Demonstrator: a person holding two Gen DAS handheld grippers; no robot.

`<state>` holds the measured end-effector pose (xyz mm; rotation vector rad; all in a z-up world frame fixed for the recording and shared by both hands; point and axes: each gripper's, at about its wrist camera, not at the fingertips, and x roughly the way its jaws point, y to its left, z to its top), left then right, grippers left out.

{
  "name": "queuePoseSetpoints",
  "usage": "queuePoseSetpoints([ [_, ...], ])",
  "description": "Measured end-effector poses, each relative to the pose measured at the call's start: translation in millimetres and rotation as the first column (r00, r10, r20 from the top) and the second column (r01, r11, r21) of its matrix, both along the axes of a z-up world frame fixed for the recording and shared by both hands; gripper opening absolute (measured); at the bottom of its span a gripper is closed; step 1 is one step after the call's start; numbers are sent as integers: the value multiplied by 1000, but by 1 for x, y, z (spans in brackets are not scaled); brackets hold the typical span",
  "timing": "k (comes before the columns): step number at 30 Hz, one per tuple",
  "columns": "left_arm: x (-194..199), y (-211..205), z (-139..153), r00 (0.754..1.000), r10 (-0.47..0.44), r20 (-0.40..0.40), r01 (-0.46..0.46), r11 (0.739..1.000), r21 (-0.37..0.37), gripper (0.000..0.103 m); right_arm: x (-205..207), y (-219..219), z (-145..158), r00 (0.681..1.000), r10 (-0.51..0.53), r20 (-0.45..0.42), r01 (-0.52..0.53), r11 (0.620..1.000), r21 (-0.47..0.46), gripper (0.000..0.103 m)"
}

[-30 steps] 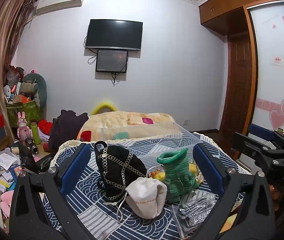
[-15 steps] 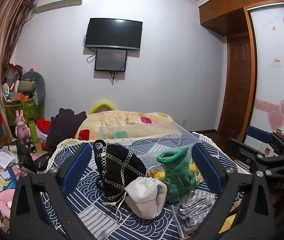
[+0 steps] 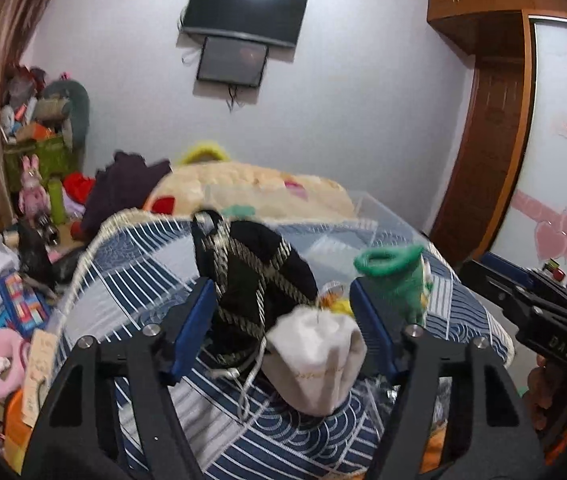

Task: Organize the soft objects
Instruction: 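Grasp the white pouch with the left tool while the right grasps the green sock, then drop the white pouch into the clear box with left tool while right drops the sock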

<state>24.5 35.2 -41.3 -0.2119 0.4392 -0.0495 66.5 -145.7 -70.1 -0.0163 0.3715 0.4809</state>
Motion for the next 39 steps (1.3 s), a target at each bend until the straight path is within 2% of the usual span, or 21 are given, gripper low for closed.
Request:
queuePoseSetpoints([
  [4,5,-8,-15,997,-45,-58,45,999,4,56,1,9,-9,998,55,-35,-56,998,-17,49],
  [6,6,-12,-20,995,-65,-75,66,998,8,56,0,15,-13,996,73,-43,-74,997,-37,44],
  [18,23,-26,-48,976,-113,-186,116,993,10,55,18,34,-39,975,140,-171,-155,985,-75,44],
  [19,22,-25,-48,977,-113,-183,116,993,9,48,18,36,-40,975,140,-173,-156,985,-79,44],
  [21,23,-25,-48,978,-107,-182,111,994,13,39,17,37,-42,977,135,-166,-151,984,-91,32],
  [24,21,-23,-45,981,-103,-166,104,995,1,31,17,36,-42,979,119,-165,-136,986,-95,20],
  [27,14,-21,-38,986,-100,-136,101,995,0,24,16,31,-39,978,125,-165,-138,988,-72,16],
  [34,-2,-26,-19,993,-98,-60,99,995,18,22,2,25,-22,988,125,-90,-130,990,-57,15],
  [39,-9,-20,-6,998,-61,-28,62,998,25,22,-5,21,-7,993,108,-38,-110,993,-41,15],
])
